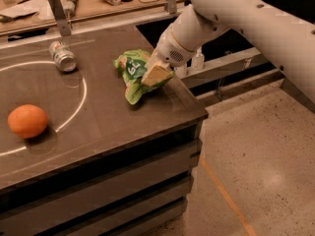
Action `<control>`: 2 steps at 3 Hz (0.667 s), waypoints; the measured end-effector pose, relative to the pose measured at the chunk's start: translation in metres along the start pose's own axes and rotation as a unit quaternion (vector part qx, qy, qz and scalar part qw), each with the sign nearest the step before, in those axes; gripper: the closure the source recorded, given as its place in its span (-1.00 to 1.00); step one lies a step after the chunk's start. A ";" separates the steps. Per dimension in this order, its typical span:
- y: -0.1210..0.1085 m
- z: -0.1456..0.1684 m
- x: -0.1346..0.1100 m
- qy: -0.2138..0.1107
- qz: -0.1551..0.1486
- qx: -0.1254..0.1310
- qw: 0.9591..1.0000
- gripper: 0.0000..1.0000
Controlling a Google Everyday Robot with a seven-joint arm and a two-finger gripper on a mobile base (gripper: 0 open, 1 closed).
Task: Move green rice chip bag near 7up can
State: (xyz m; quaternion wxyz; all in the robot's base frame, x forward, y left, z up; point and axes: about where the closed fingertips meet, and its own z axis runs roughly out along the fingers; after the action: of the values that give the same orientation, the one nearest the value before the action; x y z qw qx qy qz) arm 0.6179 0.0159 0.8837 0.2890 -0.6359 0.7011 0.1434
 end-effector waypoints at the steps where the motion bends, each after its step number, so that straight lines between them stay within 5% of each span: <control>1: -0.010 -0.011 0.006 -0.037 0.010 0.011 0.999 1.00; 2: -0.022 -0.023 0.007 -0.085 0.011 0.025 0.996 1.00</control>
Offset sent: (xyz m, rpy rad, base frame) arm 0.0229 -0.0361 0.0281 0.2397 -0.0813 -0.0351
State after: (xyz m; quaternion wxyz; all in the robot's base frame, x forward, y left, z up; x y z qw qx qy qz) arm 0.6337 -0.0056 0.9015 0.3619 -0.6058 0.6845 0.1829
